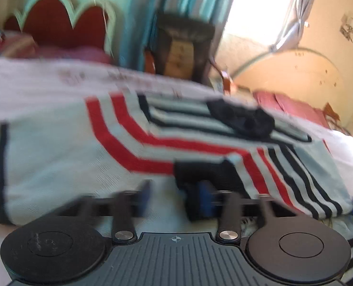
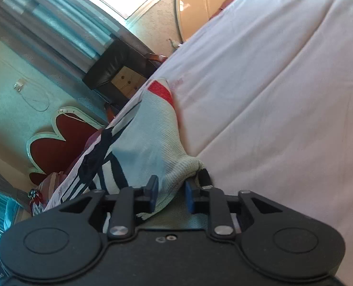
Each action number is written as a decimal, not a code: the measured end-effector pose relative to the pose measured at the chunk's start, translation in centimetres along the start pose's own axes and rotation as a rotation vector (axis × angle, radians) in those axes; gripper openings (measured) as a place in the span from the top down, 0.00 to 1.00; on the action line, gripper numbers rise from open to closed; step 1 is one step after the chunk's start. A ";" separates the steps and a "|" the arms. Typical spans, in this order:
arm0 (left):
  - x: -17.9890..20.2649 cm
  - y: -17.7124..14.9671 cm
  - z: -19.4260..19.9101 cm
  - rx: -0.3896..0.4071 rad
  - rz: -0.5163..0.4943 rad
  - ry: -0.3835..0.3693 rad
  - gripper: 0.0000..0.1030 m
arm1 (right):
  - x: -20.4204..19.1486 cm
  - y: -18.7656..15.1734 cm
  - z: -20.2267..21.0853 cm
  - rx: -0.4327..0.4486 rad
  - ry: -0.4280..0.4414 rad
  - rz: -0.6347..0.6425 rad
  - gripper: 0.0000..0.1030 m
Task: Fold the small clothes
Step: 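Grasp the other black cuff with the left gripper while the right gripper lays its sleeve down, then open the right gripper and smooth the folded side flat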
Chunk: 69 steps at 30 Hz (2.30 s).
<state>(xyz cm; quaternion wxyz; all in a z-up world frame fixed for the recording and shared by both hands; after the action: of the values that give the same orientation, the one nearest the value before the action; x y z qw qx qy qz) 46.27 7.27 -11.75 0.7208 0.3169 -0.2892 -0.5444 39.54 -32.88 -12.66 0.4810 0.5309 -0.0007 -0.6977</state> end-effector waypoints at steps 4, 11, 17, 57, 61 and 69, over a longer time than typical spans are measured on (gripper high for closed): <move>2.7 2.2 0.8 0.072 -0.044 -0.096 0.43 | -2.5 1.0 2.1 0.060 -0.028 0.221 0.80; 9.8 1.5 -3.8 0.007 -0.196 -0.147 0.43 | -3.8 2.2 -4.2 -0.045 -0.093 0.404 0.93; 9.1 2.3 -3.1 0.033 -0.200 -0.127 0.43 | -2.8 3.0 -4.3 -0.052 -0.133 0.414 0.85; 1.9 -3.0 3.7 0.051 -0.071 -0.020 0.22 | -6.8 -1.0 1.9 -0.091 -0.173 0.610 0.78; -2.5 -3.4 2.3 -0.035 0.111 -0.057 0.30 | -6.0 -2.7 3.3 -0.131 -0.190 0.582 0.78; 0.7 -1.2 -4.0 -0.097 0.129 -0.138 0.59 | -7.2 -5.3 2.3 -0.147 -0.171 0.545 0.78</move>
<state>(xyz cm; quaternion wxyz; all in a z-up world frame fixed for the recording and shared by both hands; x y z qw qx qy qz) 48.73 6.86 -15.16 0.7473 0.2241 -0.3311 -0.5308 34.04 -26.36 -9.03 0.6862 0.4139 -0.1334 -0.5832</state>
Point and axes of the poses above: each gripper's, at about its wrist camera, not at the fingertips, and z roughly against the way its jaws point, x to its right, y to its top, the point moved 6 cm from there along -z, roughly the way its jaws point, and after that the axes turned 11 degrees about y, right-handed, at the moved point
